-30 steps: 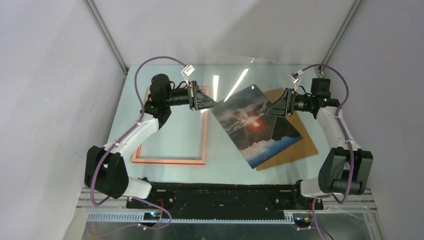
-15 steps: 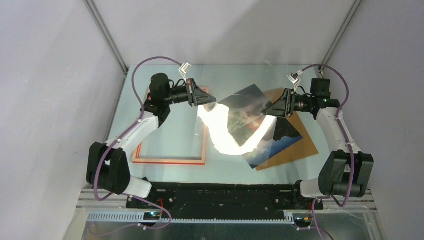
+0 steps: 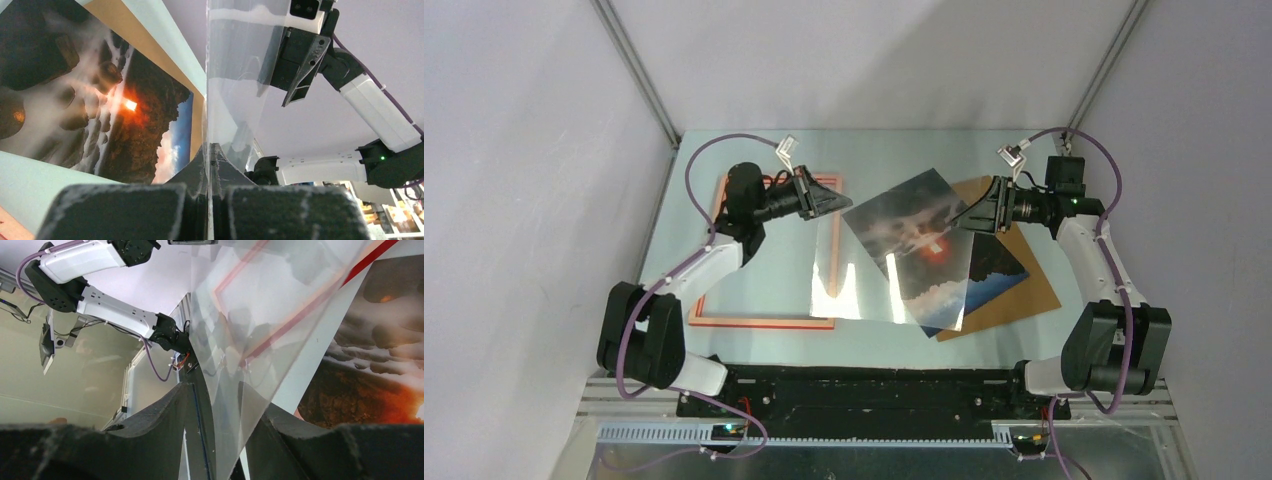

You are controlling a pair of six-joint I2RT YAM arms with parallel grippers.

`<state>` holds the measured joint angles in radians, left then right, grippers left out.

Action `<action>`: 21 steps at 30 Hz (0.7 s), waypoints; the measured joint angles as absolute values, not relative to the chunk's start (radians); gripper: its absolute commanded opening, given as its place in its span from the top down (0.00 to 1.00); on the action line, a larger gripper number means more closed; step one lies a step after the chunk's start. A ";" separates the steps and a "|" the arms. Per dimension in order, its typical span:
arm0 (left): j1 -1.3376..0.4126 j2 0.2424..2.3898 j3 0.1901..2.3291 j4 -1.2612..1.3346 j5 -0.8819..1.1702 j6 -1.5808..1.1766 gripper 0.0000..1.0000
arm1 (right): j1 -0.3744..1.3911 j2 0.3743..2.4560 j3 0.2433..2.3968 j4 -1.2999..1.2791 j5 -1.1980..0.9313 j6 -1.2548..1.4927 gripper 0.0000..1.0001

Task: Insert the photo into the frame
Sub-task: Pick up the photo frame item at the center of the board.

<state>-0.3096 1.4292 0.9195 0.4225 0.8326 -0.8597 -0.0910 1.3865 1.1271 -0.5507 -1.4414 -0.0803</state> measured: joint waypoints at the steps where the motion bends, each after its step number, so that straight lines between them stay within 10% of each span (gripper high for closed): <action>1: -0.310 1.429 0.911 0.435 0.825 -0.873 1.00 | -0.091 1.386 1.127 -0.544 -1.442 -0.073 0.53; 21: -0.308 1.430 0.810 0.617 0.698 -1.058 1.00 | -0.033 1.417 1.036 0.039 -1.370 0.463 0.64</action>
<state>-0.3077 1.4296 0.8101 0.6170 0.6979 -1.0584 -0.0334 1.4166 1.0359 0.0395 -1.3705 0.4625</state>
